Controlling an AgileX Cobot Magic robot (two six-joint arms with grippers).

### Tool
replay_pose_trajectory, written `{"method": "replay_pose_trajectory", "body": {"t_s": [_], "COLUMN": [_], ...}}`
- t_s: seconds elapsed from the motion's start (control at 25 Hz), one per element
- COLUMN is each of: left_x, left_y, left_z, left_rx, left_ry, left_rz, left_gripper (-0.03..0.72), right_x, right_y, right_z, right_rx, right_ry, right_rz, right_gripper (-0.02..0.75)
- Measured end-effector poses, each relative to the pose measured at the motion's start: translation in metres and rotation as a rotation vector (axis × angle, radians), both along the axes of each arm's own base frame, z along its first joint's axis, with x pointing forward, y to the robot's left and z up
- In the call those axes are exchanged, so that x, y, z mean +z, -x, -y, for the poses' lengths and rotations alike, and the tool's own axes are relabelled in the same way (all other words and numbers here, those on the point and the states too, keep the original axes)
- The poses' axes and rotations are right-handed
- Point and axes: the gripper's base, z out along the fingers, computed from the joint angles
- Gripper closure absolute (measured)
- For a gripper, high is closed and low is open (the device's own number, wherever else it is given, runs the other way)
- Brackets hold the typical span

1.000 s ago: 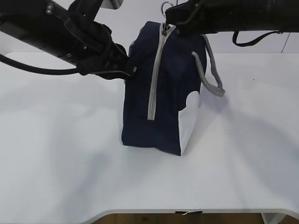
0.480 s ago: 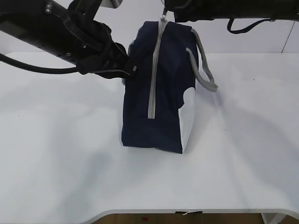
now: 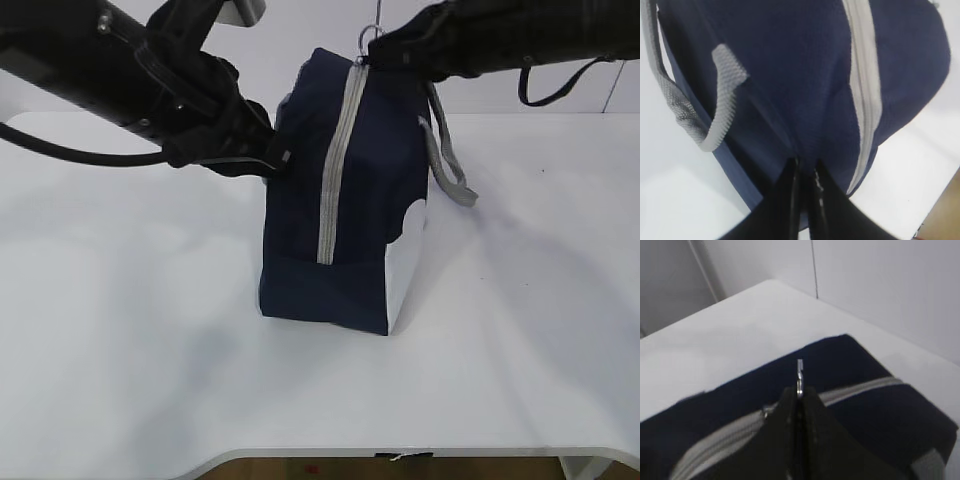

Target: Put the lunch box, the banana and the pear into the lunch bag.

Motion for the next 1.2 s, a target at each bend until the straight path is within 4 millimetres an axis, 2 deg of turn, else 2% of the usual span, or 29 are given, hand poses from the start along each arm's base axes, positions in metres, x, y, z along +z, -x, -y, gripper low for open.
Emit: {"method": "replay_pose_trajectory", "body": {"t_s": [0.2,0.36,0.72,1.0,1.2], "left_x": [0.000,0.000,0.000,0.000,0.000], "left_y": [0.000,0.000,0.000,0.000,0.000], "left_z": [0.000,0.000,0.000,0.000,0.000], "left_rx": [0.000,0.000,0.000,-0.002,-0.004], "left_ry": [-0.001,-0.001,-0.001,-0.002,-0.004], "left_rz": [0.001,0.001,0.001,0.002,0.004], "left_gripper": [0.692,0.692,0.692,0.692,0.692], "right_x": [-0.007,-0.005,-0.002,-0.020,-0.021], "right_y": [0.002,-0.003,-0.034,-0.057,-0.070], "right_z": [0.001,0.000,-0.004,-0.006,-0.004], "right_rx": [0.042,0.030,0.006,-0.015,-0.037], "right_ry": [0.033,0.007,-0.019,-0.018,-0.045], "right_rz": [-0.052,-0.029,0.013,-0.010,-0.003], "right_gripper": [0.731,0.731,0.731,0.731,0.731]}}
